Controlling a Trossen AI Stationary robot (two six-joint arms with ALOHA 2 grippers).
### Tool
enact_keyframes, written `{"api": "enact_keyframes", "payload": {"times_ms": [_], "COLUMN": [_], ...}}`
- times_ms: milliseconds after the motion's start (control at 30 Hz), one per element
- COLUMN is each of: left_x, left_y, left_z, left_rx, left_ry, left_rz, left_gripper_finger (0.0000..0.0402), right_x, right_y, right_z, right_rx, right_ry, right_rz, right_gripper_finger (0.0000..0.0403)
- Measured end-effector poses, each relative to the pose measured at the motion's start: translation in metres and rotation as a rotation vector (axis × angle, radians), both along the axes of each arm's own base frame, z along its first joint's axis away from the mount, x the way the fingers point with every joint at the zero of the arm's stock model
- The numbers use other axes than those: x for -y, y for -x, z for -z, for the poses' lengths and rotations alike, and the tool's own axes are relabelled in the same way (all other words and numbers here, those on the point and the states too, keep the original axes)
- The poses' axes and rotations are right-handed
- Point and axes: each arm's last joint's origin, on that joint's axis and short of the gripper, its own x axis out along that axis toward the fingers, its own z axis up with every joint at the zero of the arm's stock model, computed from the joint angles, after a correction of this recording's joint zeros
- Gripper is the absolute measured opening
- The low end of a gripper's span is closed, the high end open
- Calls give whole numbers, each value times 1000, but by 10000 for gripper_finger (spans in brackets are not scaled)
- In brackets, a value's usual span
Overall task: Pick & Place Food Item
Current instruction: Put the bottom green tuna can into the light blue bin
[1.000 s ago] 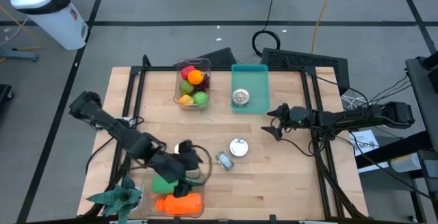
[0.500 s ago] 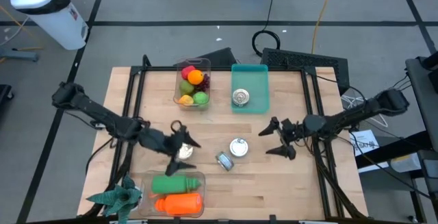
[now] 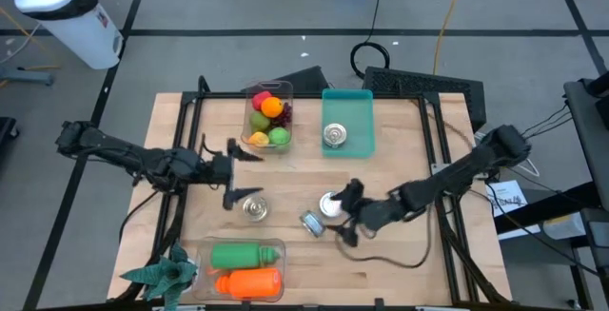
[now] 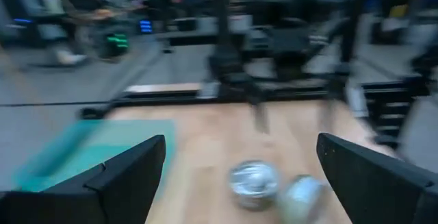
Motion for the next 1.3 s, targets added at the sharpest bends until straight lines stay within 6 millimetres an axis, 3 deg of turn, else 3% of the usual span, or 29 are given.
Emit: {"api": "enact_keyframes", "payload": {"times_ms": [167, 333, 533, 867, 1100, 1300], "left_x": [-9, -9, -9, -9, -9, -9], "left_y": [4, 3, 3, 3, 3, 3], "left_z": [2, 2, 3, 3, 2, -2], "left_rx": [13, 19, 13, 17, 27, 57], "left_ry": [-6, 118, 124, 123, 126, 91], "left_rz": [-150, -166, -167, -169, -168, -164], "left_gripper_finger": [390, 390, 390, 390, 390, 390], "right_x": [-19, -26, -25, -31, -29, -26], "right_y": [-38, -55, -59, -61, -59, -59], "right_z": [17, 32, 37, 62, 66, 67], "right_rx": [-43, -102, -134, -201, -209, -205], "right_ry": [36, 142, 128, 67, 56, 37], "right_rz": [-3, 56, 95, 102, 117, 134], "right_gripper_finger": [393, 393, 393, 393, 393, 354]}}
